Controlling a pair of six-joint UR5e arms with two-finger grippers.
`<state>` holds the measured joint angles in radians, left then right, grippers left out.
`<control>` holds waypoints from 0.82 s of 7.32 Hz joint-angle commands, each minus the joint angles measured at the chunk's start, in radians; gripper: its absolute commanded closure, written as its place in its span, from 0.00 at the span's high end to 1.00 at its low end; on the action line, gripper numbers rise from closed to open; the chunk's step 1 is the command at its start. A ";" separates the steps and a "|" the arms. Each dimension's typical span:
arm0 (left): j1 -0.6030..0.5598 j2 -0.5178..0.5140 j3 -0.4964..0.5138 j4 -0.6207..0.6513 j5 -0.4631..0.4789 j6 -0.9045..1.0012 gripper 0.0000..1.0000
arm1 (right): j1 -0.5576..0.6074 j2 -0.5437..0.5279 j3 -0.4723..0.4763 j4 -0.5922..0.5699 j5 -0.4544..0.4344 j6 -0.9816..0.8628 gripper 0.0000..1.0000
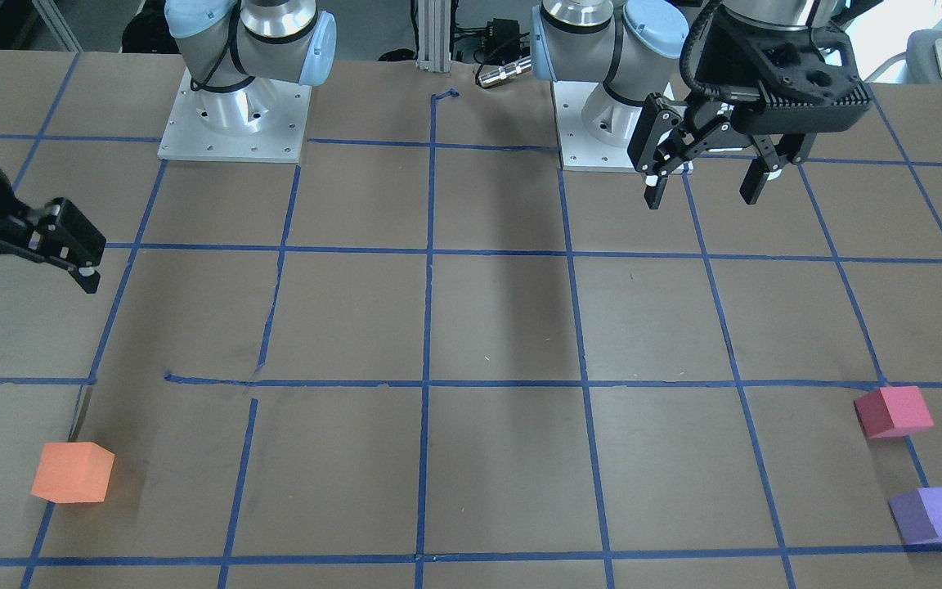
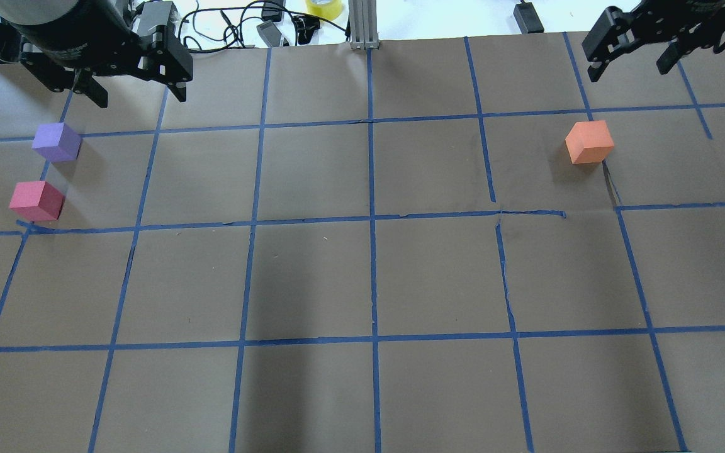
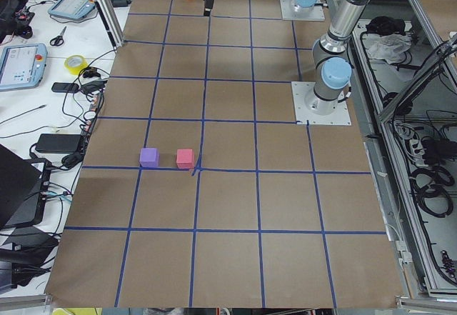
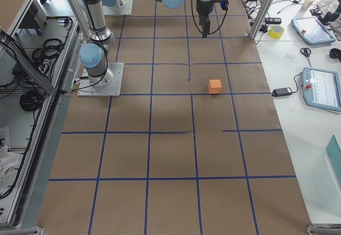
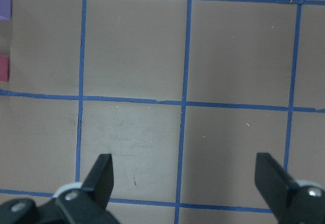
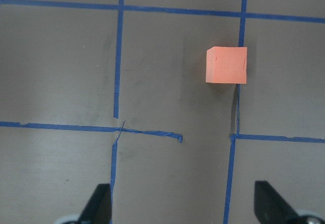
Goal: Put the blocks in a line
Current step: 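Lower the right gripper onto the orange cube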
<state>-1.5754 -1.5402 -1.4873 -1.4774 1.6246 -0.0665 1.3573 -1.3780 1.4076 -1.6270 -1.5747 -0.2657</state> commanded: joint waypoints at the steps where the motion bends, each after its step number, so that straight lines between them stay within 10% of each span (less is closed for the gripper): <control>1: 0.000 0.002 0.001 0.000 0.000 0.001 1.00 | -0.075 0.162 -0.013 -0.069 -0.025 -0.064 1.00; 6: 0.012 0.006 0.001 -0.001 0.001 0.001 1.00 | -0.079 0.451 -0.018 -0.367 -0.041 -0.152 1.00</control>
<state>-1.5672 -1.5347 -1.4864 -1.4787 1.6275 -0.0660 1.2782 -0.9658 1.3850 -1.9662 -1.6153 -0.3952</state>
